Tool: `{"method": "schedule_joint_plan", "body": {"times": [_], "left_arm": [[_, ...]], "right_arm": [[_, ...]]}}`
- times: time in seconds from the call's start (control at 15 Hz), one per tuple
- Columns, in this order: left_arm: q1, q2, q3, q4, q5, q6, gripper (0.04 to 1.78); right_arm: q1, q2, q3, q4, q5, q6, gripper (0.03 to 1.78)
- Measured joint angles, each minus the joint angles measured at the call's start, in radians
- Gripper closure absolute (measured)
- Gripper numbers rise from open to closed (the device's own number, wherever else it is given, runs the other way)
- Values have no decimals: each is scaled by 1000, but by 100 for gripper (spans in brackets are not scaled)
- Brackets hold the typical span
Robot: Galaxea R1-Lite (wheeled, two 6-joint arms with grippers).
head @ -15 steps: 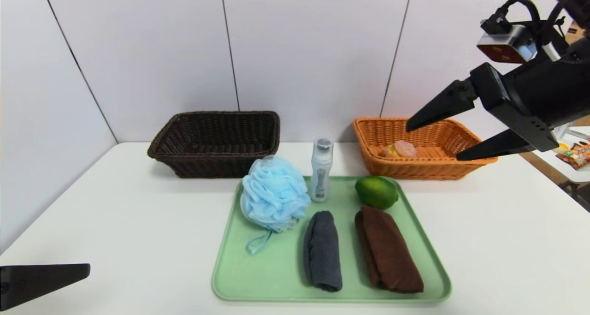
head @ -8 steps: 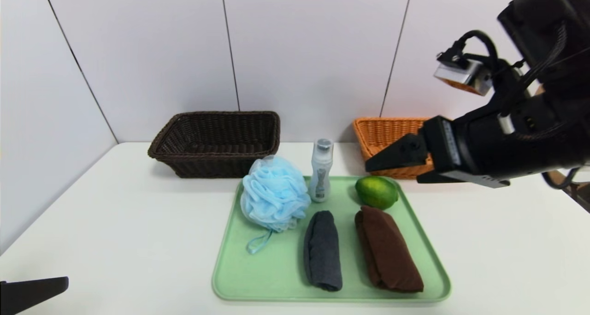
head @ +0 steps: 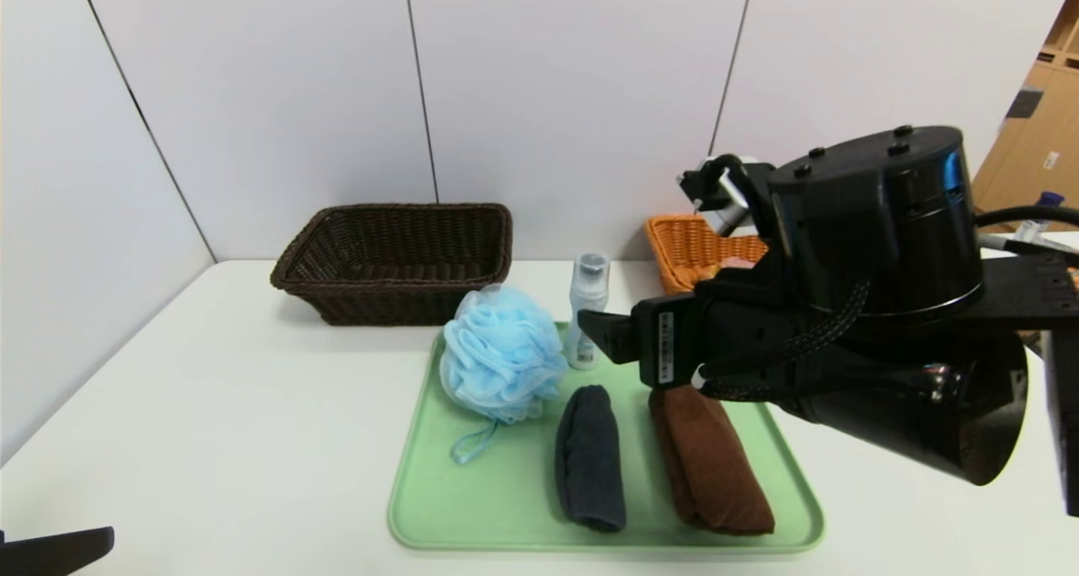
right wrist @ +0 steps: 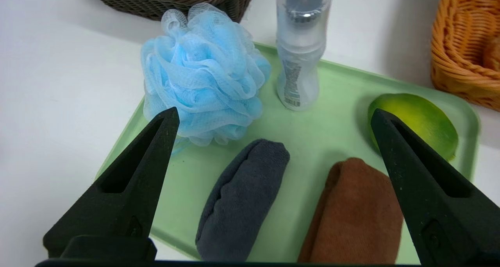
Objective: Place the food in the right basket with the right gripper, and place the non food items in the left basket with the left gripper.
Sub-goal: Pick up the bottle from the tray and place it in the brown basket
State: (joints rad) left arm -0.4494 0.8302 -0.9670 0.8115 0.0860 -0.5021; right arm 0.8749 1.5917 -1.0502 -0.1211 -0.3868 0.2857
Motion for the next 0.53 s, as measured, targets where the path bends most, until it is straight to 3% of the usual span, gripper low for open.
{"method": "schedule_joint_plan", "body": {"times": [0.2, 0.4, 0.53], "left_arm": [[0, -3, 5, -7, -2, 3, 13], [0, -3, 13, -8, -2, 4, 13], [0, -2, 14, -8, -1, 4, 13]], "right_arm": [[2, 39, 63, -148, -17, -50, 12], [25, 55, 43, -137, -15, -54, 12], [33, 58, -3, -76, -18, -49, 12]]}}
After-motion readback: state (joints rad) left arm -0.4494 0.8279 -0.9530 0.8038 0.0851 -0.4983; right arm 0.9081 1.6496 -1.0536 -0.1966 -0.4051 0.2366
